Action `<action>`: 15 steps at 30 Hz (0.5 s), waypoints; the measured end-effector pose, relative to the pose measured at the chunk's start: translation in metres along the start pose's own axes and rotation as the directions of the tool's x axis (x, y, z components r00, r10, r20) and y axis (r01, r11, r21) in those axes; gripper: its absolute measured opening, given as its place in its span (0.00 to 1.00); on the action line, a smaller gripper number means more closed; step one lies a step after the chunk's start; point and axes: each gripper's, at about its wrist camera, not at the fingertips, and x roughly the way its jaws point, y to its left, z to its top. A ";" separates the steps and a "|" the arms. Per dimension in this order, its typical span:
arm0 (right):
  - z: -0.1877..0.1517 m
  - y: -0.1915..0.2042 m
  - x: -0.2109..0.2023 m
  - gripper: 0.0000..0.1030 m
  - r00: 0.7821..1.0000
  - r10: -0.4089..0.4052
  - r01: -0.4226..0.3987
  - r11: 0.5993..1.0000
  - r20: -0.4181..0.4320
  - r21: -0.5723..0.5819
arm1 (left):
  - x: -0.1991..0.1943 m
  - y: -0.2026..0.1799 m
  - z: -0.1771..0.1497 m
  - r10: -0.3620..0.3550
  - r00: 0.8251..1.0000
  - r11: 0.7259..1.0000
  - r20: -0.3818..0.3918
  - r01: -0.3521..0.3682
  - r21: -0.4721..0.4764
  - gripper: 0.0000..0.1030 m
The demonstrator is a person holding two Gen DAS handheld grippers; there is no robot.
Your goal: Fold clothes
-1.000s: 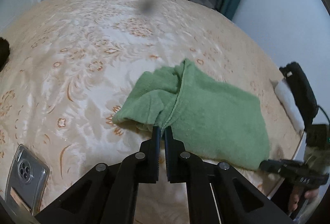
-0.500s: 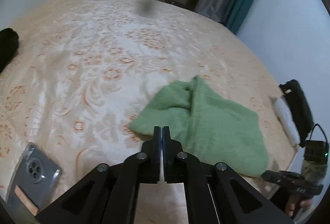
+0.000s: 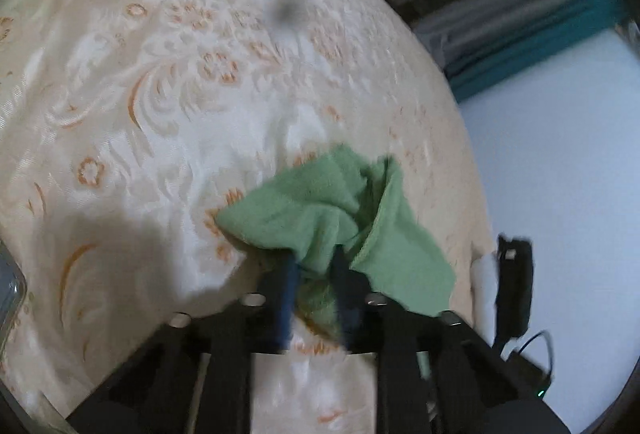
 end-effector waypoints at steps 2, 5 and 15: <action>0.001 -0.008 -0.005 0.10 0.999 0.035 -0.035 0.999 0.013 0.031 | -0.004 0.000 0.005 0.036 0.998 0.999 0.044 -0.035 -0.002 0.05; 0.001 -0.016 -0.016 0.09 0.995 0.086 -0.089 0.994 0.041 0.071 | -0.005 -0.008 0.007 0.054 0.996 0.998 0.067 -0.057 0.039 0.05; -0.011 -0.007 -0.021 0.09 0.994 0.109 -0.110 0.992 0.010 0.065 | 0.013 -0.009 -0.003 0.299 0.954 0.939 0.033 -0.300 0.166 0.05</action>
